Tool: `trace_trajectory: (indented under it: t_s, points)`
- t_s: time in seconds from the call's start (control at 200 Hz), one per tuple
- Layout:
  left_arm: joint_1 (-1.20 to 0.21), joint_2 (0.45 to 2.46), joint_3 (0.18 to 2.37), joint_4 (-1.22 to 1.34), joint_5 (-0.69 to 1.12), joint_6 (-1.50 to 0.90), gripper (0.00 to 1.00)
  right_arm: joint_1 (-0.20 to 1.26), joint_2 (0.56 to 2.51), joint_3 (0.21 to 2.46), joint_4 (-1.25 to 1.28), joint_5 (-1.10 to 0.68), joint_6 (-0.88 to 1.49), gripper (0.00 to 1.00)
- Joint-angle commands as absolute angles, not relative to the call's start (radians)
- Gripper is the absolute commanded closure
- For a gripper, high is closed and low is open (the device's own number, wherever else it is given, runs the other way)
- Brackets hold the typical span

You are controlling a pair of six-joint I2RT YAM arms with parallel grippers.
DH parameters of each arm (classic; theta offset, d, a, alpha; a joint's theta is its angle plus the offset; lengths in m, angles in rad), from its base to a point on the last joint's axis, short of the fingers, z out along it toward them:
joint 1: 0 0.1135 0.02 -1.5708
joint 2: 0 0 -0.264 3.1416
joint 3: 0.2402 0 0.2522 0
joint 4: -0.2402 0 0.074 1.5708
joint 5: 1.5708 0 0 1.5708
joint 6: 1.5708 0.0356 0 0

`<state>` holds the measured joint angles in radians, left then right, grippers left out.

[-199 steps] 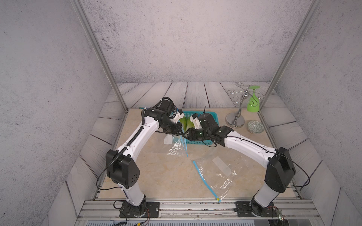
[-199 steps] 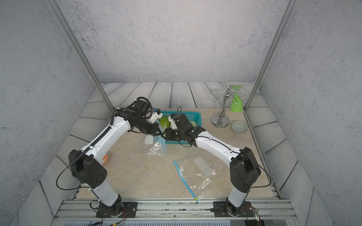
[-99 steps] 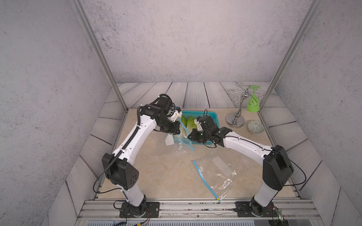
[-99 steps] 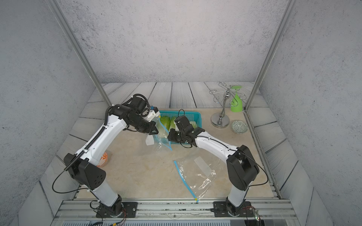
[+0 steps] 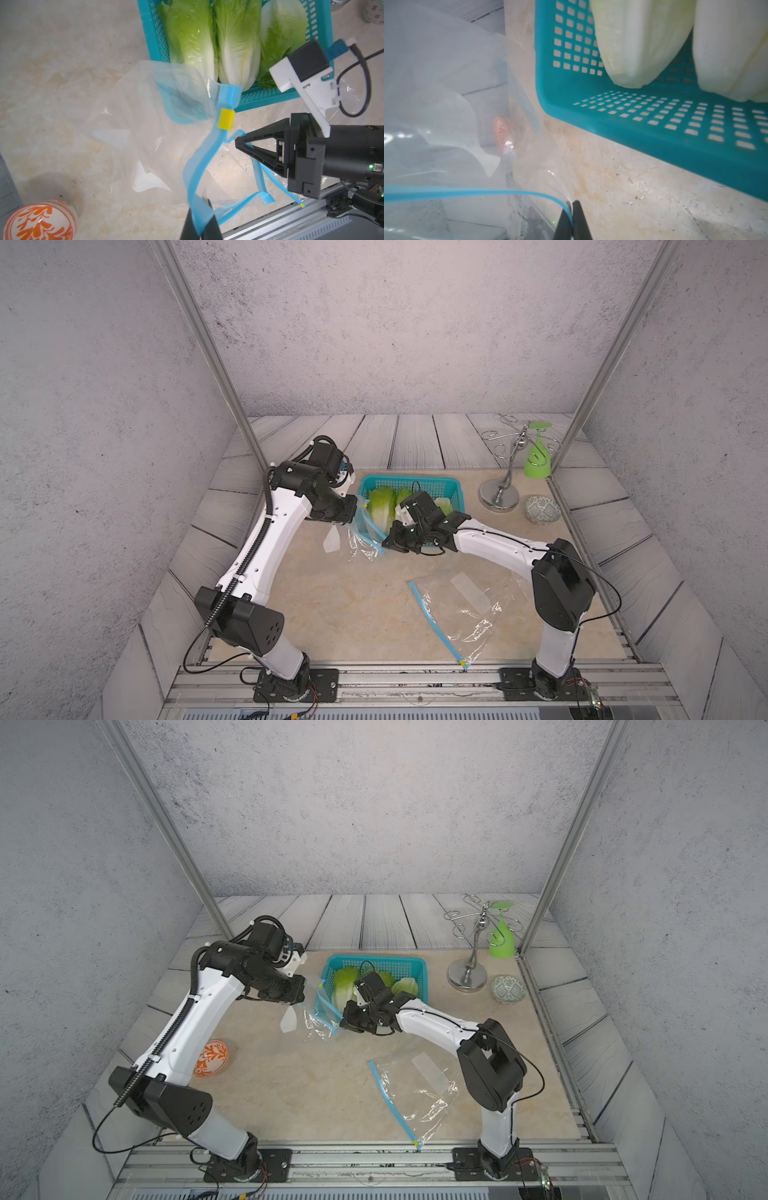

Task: Put the chinese cabbages into a zipper bag and zip it
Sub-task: Open the zipper of the food storage bag at the center of the board, then pick up the Chinese cabbage from the basket.

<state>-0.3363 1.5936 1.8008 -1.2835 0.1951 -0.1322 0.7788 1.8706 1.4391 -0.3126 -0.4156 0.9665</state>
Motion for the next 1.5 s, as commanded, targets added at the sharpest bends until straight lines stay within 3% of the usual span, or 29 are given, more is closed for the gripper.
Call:
trace_trajectory:
  t_s: [0.0, 0.36, 0.525, 0.811, 0.921, 1.146, 1.496]
  points:
    - [-0.336, 1.605, 1.741, -1.228, 0.296, -0.153, 1.0, 0.772, 1.9, 1.49, -0.353, -0.437, 0.944, 0.88]
    - [-0.347, 1.72, 1.671, -1.213, 0.318, -0.124, 1.0, 0.681, 1.829, 1.572, -0.505, -0.506, 0.748, 0.54]
    - [-0.347, 1.727, 1.677, -1.199, 0.339, -0.124, 1.0, 0.586, 1.821, 1.669, -0.631, -0.349, 0.656, 0.37]
    - [-0.372, 1.74, 1.678, -1.18, 0.368, -0.14, 1.0, 0.516, 2.146, 2.055, -0.802, -0.07, 0.547, 0.13]
    - [-0.386, 1.737, 1.669, -1.161, 0.384, -0.154, 1.0, 0.514, 2.261, 2.21, -0.852, -0.005, 0.516, 0.12]
    - [-0.408, 1.751, 1.673, -1.157, 0.386, -0.157, 1.0, 0.512, 2.452, 2.387, -0.88, -0.047, 0.522, 0.12]
    - [-0.42, 1.758, 1.693, -1.164, 0.383, -0.152, 1.0, 0.496, 2.562, 2.37, -0.812, -0.224, 0.613, 0.2]
